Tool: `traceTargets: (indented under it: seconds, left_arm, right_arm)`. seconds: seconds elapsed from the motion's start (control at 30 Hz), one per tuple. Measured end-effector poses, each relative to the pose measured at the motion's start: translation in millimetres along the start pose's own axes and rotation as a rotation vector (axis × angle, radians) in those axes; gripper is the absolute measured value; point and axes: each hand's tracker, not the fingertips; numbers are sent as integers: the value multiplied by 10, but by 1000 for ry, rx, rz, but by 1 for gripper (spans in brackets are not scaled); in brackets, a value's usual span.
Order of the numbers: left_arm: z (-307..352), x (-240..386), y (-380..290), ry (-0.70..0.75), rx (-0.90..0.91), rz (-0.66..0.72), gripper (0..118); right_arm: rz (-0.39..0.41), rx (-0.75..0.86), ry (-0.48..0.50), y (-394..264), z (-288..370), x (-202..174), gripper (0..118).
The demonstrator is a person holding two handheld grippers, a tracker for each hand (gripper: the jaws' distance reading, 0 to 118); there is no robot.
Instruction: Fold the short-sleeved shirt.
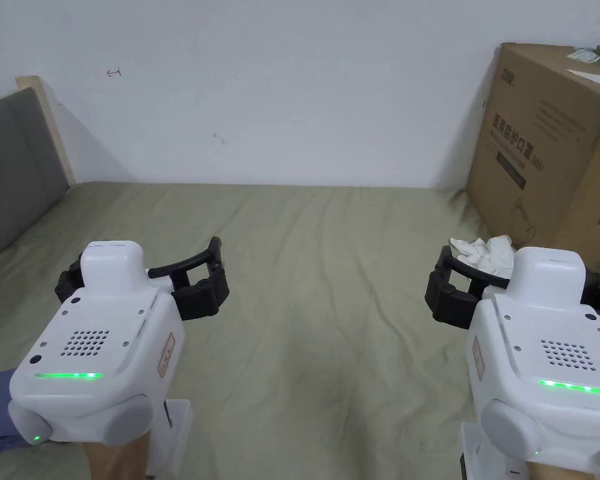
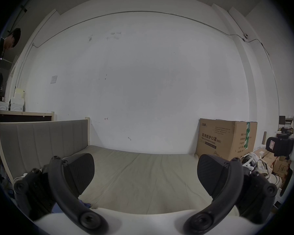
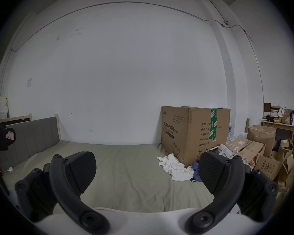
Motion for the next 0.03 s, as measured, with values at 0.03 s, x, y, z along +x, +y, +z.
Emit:
traceTargets:
  seconds: [0.03]
  left_arm:
    - [0, 2, 1, 0, 0, -1, 118]
  right_arm:
    - [0, 0, 1, -1, 3, 6, 118]
